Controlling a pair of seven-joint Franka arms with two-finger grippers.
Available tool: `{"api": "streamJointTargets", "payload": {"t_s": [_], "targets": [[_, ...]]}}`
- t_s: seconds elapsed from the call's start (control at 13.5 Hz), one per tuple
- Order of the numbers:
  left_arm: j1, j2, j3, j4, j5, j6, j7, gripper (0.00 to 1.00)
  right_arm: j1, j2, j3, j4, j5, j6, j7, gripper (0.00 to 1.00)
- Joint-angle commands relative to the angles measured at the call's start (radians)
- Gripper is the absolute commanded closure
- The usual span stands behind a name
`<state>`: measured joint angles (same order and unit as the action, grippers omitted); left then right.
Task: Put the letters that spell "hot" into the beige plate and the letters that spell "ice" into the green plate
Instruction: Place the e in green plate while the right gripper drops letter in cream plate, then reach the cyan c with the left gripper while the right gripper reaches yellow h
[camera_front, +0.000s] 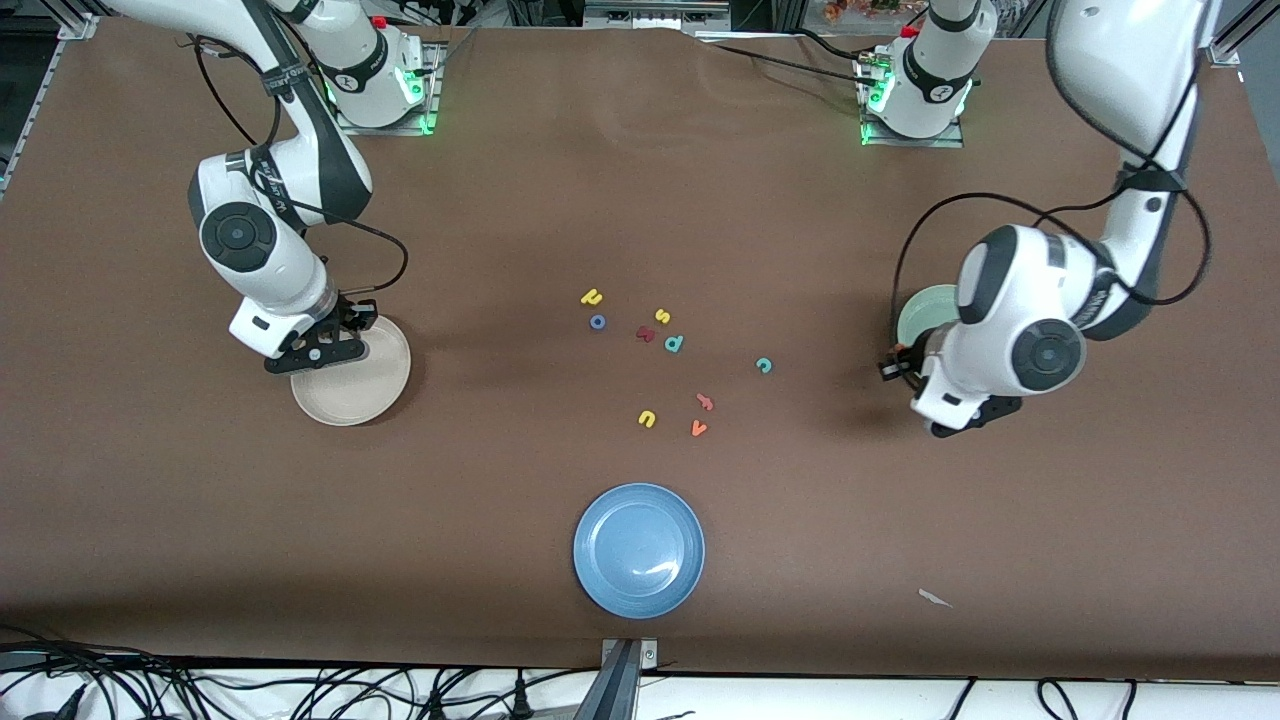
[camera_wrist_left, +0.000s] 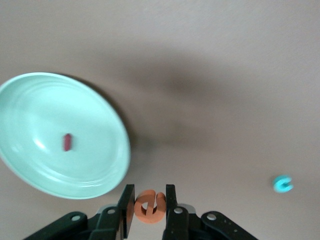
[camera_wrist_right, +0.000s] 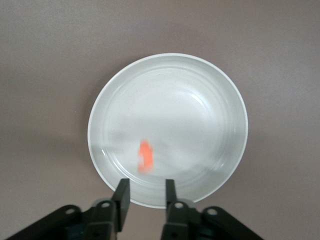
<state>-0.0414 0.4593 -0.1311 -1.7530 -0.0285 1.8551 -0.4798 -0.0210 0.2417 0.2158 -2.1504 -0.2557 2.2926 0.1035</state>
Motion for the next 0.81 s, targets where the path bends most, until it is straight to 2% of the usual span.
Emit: {"api": "streamJointTargets", "payload": {"t_s": [0.0, 0.15, 0.22, 0.37, 0.52, 0.59, 0.74], "targets": [[0.061, -0.011, -0.013, -0.080, 0.004, -0.008, 0.169, 0.81, 0.003, -0.012, -0.004, -0.003, 0.035, 0.010, -0.022, 0.37], [0.109, -0.008, -0.013, -0.120, 0.024, 0.001, 0.277, 0.79, 0.003, -0.013, -0.003, 0.000, 0.038, 0.004, -0.015, 0.37], [0.123, -0.002, -0.013, -0.135, 0.034, 0.007, 0.303, 0.79, 0.004, -0.013, 0.005, 0.001, 0.079, 0.001, -0.007, 0.37], [0.130, 0.025, -0.012, -0.166, 0.045, 0.086, 0.313, 0.75, 0.004, -0.009, 0.065, 0.013, 0.189, 0.001, 0.063, 0.37], [0.138, 0.035, -0.012, -0.215, 0.047, 0.171, 0.316, 0.69, 0.013, 0.007, 0.129, 0.033, 0.194, 0.001, 0.200, 0.35], [0.141, 0.032, -0.013, -0.215, 0.047, 0.170, 0.316, 0.54, 0.045, 0.021, 0.143, 0.041, 0.196, 0.001, 0.264, 0.32], [0.140, 0.024, -0.013, -0.212, 0.047, 0.167, 0.314, 0.00, 0.129, 0.044, 0.145, 0.055, 0.196, 0.011, 0.379, 0.32]]}}
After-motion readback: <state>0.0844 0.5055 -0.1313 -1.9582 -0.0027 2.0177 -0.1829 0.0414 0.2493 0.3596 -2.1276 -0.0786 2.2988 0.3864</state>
